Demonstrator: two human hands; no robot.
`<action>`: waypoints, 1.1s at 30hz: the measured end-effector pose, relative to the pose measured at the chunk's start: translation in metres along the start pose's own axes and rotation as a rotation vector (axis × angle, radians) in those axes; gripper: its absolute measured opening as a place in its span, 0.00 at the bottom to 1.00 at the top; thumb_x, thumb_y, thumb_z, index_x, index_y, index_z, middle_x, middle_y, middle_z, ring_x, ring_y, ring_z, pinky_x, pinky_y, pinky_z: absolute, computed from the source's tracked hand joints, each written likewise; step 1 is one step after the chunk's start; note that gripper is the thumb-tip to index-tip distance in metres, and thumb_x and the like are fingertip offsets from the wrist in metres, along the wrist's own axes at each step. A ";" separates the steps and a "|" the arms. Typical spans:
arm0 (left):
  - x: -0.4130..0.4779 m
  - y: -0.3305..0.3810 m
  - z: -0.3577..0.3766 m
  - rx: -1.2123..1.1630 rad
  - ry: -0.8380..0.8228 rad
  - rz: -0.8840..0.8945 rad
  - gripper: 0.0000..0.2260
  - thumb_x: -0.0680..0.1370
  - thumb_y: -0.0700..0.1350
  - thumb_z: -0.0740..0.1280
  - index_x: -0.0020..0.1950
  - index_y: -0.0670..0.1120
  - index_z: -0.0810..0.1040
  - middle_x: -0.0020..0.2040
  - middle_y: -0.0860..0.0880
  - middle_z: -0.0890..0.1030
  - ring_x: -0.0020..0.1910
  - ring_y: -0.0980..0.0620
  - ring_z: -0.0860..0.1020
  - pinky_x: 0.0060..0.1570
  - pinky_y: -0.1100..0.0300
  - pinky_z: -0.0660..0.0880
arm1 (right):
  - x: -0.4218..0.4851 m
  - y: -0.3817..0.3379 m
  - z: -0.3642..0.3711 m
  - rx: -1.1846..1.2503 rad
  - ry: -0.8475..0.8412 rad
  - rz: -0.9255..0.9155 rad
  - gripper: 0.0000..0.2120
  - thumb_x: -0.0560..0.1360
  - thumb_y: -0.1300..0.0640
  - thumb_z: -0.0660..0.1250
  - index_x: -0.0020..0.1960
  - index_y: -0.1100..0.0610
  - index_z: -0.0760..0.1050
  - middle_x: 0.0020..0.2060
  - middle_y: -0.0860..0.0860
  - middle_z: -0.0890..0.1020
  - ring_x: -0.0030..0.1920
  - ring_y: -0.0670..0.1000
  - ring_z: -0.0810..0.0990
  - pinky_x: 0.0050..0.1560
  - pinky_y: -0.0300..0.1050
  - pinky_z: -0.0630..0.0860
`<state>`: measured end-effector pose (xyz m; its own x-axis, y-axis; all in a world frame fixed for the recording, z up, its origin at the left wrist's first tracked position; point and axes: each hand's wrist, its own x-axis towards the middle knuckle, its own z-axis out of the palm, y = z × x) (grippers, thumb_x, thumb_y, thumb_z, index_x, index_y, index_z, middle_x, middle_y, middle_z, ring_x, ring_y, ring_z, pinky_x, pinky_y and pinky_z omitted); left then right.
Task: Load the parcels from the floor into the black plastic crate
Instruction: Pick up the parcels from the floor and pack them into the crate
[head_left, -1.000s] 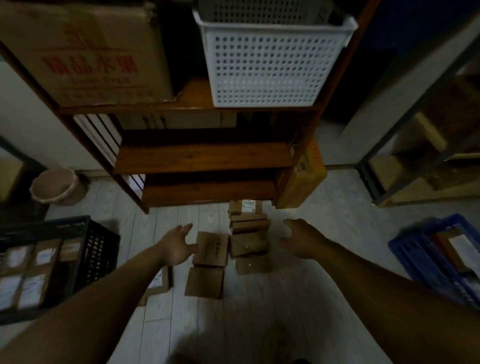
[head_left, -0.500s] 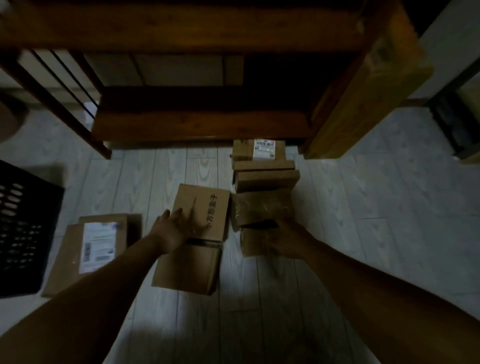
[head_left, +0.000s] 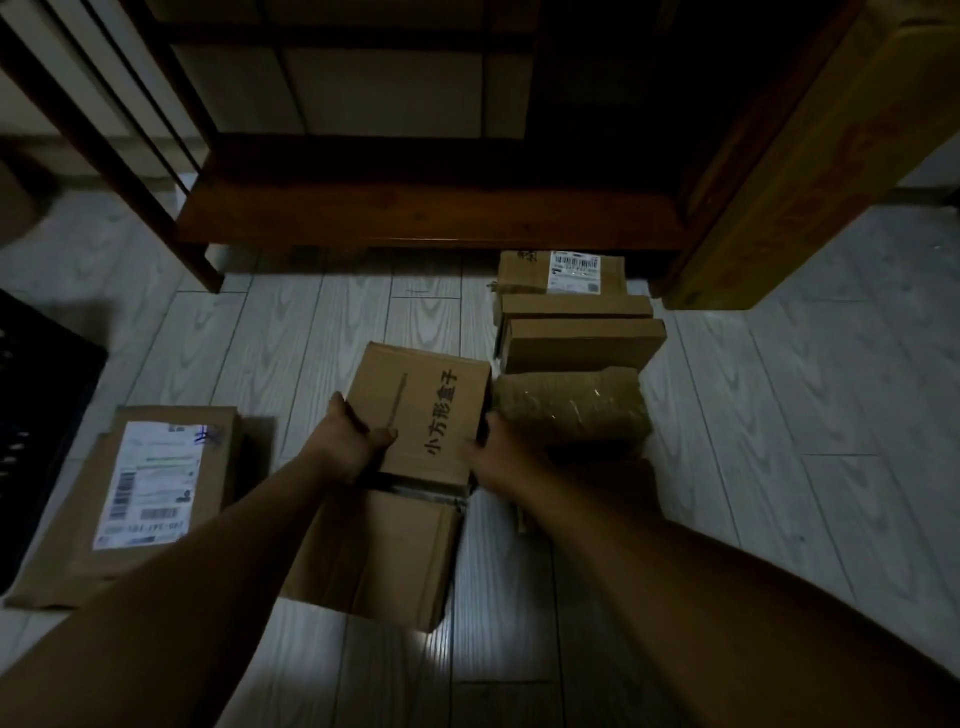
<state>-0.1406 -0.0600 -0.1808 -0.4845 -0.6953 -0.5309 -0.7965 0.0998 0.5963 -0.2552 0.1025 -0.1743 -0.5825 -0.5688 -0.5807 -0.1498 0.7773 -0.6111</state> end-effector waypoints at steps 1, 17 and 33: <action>0.002 -0.002 -0.001 -0.007 -0.014 0.000 0.27 0.71 0.48 0.73 0.64 0.42 0.65 0.60 0.43 0.77 0.57 0.40 0.77 0.58 0.42 0.75 | 0.003 -0.005 0.009 0.042 -0.035 0.039 0.20 0.78 0.49 0.62 0.68 0.55 0.68 0.65 0.55 0.75 0.62 0.58 0.75 0.61 0.53 0.73; -0.178 0.147 -0.186 -0.361 -0.085 0.038 0.32 0.75 0.35 0.67 0.73 0.46 0.53 0.67 0.43 0.68 0.64 0.43 0.70 0.59 0.47 0.74 | -0.156 -0.194 -0.116 0.245 0.034 0.099 0.28 0.77 0.60 0.62 0.74 0.53 0.55 0.68 0.55 0.69 0.63 0.58 0.72 0.53 0.51 0.75; -0.459 0.370 -0.494 -0.275 -0.014 0.354 0.32 0.76 0.41 0.67 0.76 0.51 0.54 0.64 0.51 0.70 0.63 0.51 0.69 0.62 0.54 0.70 | -0.485 -0.468 -0.333 0.231 0.225 -0.213 0.26 0.75 0.56 0.69 0.69 0.51 0.63 0.63 0.51 0.77 0.63 0.54 0.75 0.62 0.51 0.73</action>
<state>-0.0346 -0.0556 0.5806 -0.7163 -0.6424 -0.2723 -0.4559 0.1356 0.8796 -0.1685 0.1040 0.5721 -0.7225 -0.6175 -0.3109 -0.1169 0.5523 -0.8254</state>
